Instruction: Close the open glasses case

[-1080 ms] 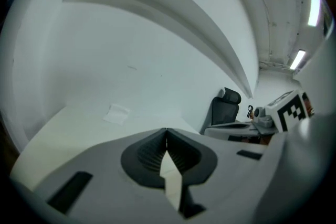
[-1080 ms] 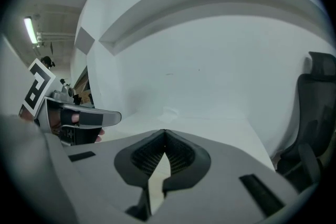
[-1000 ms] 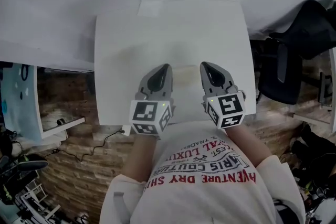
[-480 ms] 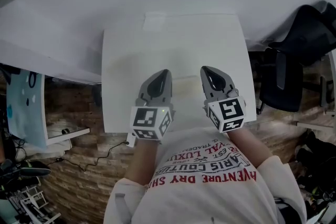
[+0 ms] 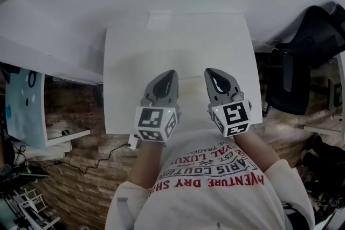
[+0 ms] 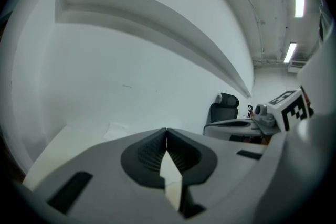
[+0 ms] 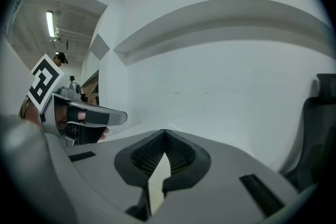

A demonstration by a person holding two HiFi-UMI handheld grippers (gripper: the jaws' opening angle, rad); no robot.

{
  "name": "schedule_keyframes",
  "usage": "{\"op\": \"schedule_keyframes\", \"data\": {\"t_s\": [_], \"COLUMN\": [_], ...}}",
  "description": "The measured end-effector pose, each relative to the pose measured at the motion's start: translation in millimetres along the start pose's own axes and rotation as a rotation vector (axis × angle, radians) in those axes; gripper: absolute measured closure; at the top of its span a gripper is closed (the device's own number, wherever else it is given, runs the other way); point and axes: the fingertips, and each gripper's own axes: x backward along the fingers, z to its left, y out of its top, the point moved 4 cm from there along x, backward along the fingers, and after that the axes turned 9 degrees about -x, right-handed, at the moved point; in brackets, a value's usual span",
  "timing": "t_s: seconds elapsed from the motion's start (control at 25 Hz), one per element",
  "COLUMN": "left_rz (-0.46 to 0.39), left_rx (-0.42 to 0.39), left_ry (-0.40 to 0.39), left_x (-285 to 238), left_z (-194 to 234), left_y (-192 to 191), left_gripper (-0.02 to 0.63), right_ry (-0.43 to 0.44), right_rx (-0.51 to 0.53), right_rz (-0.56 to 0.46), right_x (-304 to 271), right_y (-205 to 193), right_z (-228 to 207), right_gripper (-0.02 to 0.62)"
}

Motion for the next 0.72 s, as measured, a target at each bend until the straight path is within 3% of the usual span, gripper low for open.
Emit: {"op": "schedule_keyframes", "data": {"t_s": [0.72], "left_rz": [-0.004], "left_rx": [0.006], "left_ry": [0.025], "left_x": [-2.8], "left_z": [-5.6], "left_y": [-4.0], "left_gripper": [0.598], "right_ry": [-0.013], "right_rx": [0.011], "right_rz": [0.026], "right_x": [1.7], "right_y": [-10.2], "right_z": [-5.1], "right_gripper": [0.583]}}
